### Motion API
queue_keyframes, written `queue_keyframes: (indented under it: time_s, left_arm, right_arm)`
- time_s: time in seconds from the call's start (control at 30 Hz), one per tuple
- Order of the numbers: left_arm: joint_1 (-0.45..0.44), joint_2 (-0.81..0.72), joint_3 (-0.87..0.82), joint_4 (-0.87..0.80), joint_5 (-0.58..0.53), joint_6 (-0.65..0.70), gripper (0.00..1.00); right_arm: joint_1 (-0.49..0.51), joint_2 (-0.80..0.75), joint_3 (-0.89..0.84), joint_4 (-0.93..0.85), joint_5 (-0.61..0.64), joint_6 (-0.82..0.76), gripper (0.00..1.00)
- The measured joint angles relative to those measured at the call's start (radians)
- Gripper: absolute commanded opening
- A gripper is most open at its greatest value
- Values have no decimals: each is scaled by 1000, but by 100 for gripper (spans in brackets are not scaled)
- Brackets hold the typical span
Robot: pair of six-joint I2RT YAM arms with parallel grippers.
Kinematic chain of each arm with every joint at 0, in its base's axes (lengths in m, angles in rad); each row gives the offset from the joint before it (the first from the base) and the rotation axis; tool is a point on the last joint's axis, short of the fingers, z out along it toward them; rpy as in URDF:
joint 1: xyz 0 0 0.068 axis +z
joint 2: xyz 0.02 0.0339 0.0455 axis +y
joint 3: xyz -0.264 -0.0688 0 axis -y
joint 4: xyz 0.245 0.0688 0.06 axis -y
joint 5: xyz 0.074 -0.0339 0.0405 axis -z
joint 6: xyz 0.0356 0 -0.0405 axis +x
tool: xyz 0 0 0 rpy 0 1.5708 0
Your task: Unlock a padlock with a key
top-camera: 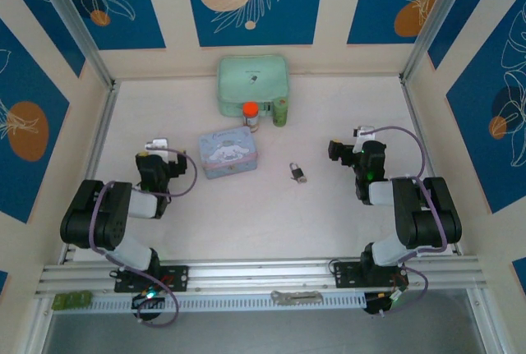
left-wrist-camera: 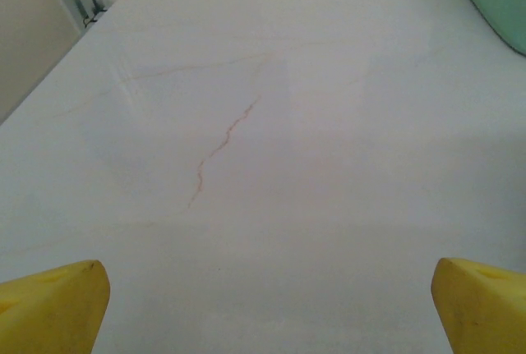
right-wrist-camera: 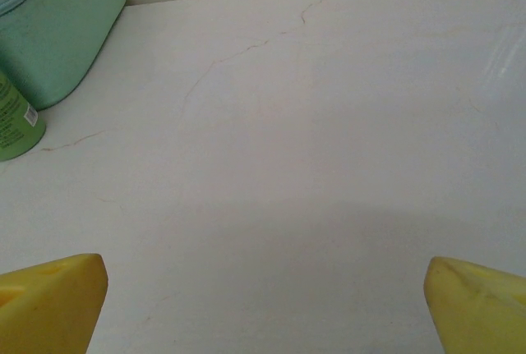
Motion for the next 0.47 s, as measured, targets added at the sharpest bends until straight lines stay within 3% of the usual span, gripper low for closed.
queue_keyframes:
  time_s: [0.47]
  left_arm:
    - [0,0,21,1,9,15,100]
  right_arm:
    - [0,0,0,0,0,0,99]
